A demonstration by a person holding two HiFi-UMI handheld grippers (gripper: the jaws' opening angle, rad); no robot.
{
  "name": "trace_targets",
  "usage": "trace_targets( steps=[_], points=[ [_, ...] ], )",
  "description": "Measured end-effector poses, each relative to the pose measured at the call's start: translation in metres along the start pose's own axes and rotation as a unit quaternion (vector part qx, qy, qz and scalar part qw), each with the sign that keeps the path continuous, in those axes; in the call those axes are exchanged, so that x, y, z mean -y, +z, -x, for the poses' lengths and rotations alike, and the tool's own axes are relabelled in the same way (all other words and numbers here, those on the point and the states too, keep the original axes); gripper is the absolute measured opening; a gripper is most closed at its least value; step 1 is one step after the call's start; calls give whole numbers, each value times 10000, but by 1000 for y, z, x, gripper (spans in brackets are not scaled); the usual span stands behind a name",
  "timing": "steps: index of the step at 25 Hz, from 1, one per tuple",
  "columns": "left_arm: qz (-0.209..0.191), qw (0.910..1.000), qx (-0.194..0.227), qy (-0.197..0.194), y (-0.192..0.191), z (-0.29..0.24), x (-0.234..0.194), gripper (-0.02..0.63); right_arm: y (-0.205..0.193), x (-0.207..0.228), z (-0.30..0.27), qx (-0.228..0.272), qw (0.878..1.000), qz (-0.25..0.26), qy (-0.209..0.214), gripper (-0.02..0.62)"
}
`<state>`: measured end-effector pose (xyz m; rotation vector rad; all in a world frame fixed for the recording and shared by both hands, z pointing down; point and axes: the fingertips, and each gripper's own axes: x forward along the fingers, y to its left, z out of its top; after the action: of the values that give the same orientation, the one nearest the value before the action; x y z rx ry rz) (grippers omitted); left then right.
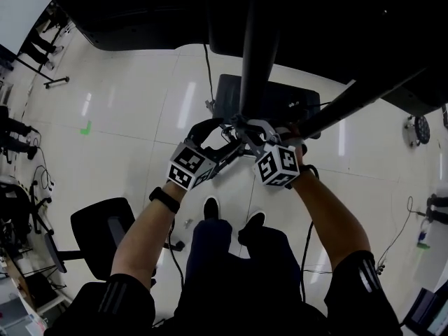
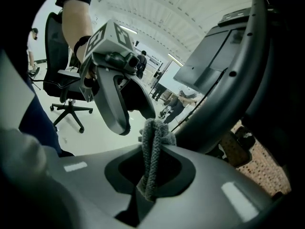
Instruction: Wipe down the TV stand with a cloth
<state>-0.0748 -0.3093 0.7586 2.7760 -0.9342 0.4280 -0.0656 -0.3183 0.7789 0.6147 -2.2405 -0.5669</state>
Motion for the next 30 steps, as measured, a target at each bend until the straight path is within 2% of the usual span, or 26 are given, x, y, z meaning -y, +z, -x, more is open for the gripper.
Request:
trace_targets(
  steps=[9, 14, 17, 20, 25, 30],
  points=[
    [191, 9995, -254, -39, -78, -32, -16, 330, -56, -52, -50, -220, 9995, 0, 223, 29],
    [217, 9993, -308, -87, -106, -41, -15, 330, -73, -74, -68, -260, 9992, -137, 284, 29],
    [180, 9992, -347, -112, -119, -47, -13, 330, -87, -85, -79, -375, 9987, -59, 344, 29],
    [220, 9986, -475, -121, -133, -48, -12, 330, -104, -98, -89, -559, 9971, -204, 471, 29],
    [171, 9983, -548, -131, -127, -40, -10, 331, -105, -99, -85, -618, 9956, -366, 593, 29],
    [202, 9989, -426, -48, -82, -12, 3, 333, -59, -74, -44, -275, 9968, -614, 431, 29]
  ],
)
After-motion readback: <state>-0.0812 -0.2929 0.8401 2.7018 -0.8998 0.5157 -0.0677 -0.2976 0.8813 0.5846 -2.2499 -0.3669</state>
